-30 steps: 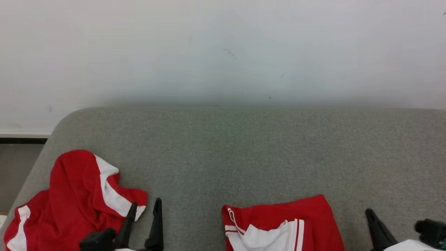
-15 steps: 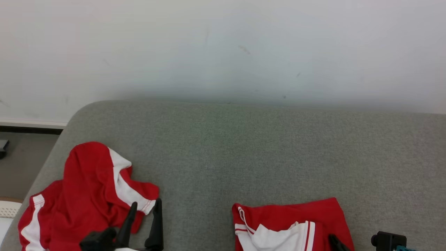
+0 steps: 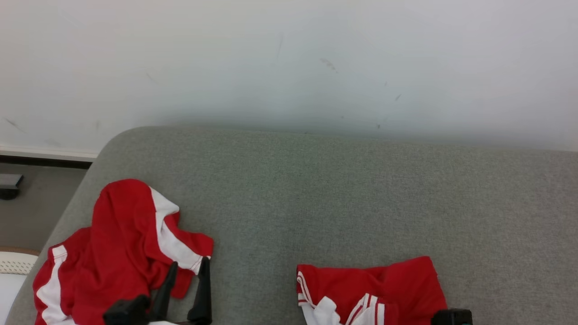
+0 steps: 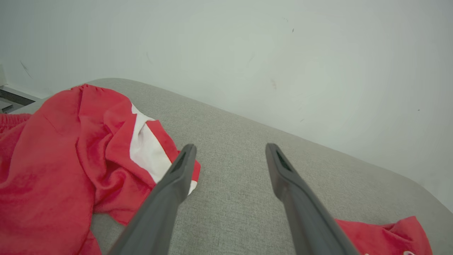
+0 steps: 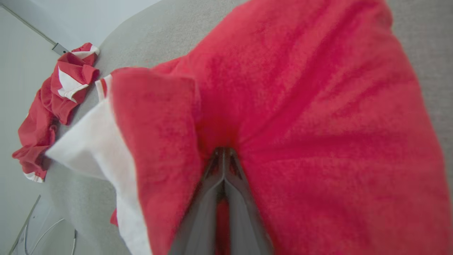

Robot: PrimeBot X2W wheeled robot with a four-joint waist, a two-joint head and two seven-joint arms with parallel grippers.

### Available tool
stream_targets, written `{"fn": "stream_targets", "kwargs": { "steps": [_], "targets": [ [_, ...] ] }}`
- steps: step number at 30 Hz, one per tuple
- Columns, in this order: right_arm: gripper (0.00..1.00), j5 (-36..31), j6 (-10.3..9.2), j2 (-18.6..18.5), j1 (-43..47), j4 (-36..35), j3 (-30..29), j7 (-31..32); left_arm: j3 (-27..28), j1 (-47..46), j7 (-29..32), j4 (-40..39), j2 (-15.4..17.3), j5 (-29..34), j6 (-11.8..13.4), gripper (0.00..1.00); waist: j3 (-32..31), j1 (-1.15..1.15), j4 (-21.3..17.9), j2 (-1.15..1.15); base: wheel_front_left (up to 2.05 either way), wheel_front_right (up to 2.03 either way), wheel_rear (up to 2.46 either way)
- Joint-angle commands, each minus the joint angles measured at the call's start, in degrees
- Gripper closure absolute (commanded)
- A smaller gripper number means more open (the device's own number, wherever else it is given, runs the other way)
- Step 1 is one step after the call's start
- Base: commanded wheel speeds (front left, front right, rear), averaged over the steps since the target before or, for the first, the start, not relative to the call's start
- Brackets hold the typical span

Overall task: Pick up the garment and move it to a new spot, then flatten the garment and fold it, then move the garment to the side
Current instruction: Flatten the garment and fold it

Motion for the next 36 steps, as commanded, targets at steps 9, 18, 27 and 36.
{"fn": "stream_targets", "kwargs": {
  "steps": [9,18,27,36],
  "targets": [
    [1.00,-3.9,-0.12,-2.9,1.7,-6.1,8.8,0.5,0.4,0.9,0.0,-0.5,0.1,0.6,0.2,0.00,-0.4,0.00,-1.1,0.00,0.00,0.00,0.00],
    [1.00,1.7,-0.13,-7.5,1.3,-15.7,20.3,6.7,0.3,0.4,0.0,-0.5,0.1,0.3,0.2,0.00,-0.1,0.00,-2.4,0.00,0.00,0.00,0.00],
    [1.00,0.5,-0.12,-11.6,-0.9,-19.5,14.5,2.6,0.7,0.4,0.0,-1.1,0.1,0.8,0.3,0.00,0.0,0.00,-3.9,0.00,0.00,0.00,0.00],
    [0.84,-6.8,-0.12,-11.6,-1.7,-23.5,1.5,-5.4,1.9,0.5,0.0,-3.4,0.1,2.2,0.0,0.00,0.0,0.00,-6.2,0.00,0.00,0.00,0.00]
  ]
}}
